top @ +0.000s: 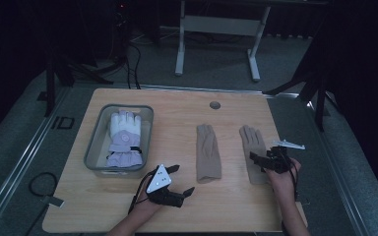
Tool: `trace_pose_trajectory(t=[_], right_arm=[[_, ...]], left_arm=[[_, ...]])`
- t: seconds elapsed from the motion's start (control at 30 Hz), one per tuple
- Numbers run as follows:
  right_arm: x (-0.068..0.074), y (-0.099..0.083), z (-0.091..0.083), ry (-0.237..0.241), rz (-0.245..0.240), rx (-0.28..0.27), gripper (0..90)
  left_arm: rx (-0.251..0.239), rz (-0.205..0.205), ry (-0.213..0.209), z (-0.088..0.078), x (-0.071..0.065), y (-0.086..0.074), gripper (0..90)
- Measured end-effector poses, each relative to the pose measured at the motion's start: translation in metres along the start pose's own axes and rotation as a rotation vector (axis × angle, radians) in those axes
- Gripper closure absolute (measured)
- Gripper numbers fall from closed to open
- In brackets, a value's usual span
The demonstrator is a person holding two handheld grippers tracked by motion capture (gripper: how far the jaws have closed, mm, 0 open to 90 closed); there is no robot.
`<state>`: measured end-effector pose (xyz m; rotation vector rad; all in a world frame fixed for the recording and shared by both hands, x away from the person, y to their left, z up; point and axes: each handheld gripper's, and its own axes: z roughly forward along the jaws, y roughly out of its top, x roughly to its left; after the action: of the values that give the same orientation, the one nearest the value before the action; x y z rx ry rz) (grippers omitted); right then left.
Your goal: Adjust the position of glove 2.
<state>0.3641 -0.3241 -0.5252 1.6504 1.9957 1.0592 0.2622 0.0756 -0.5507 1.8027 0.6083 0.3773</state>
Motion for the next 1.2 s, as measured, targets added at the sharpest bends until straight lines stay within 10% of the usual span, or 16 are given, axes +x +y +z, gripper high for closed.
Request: trace_pose_trajectory(t=[0.17, 0.33, 0.5, 0.6, 0.93, 1.1, 1.2], right_arm=[[-0.001, 0.000, 0.001, 0.025, -0.029, 0.015, 16.4], [-0.011, 0.005, 0.004, 0.086, -0.023, 0.027, 38.2], [-0.019, 0.007, 0.012, 0.148, 0.009, 0.016, 30.1], [-0.013, 0.008, 0.016, 0.115, -0.051, 0.025, 13.0], [-0.007, 0.007, 0.025, 0.039, -0.111, 0.067, 11.0], [-0.006, 0.004, 0.030, -0.059, -0.214, 0.048, 49.0], [-0.007, 0.004, 0.034, -0.048, -0.223, 0.064, 49.2]], left_arm=[[-0.001, -0.001, -0.001, 0.000, 0.000, 0.000, 8.6], [-0.003, -0.003, -0.004, 0.000, -0.001, 0.000, 8.6], [-0.001, -0.006, -0.005, 0.000, 0.000, 0.000, 8.6], [0.000, -0.006, -0.004, 0.000, 0.000, -0.001, 8.6], [0.002, -0.006, -0.008, -0.001, 0.000, -0.001, 8.6], [0.004, -0.005, -0.008, -0.001, 0.000, -0.001, 8.7], [0.006, -0.006, -0.007, -0.001, -0.001, -0.001, 8.7]])
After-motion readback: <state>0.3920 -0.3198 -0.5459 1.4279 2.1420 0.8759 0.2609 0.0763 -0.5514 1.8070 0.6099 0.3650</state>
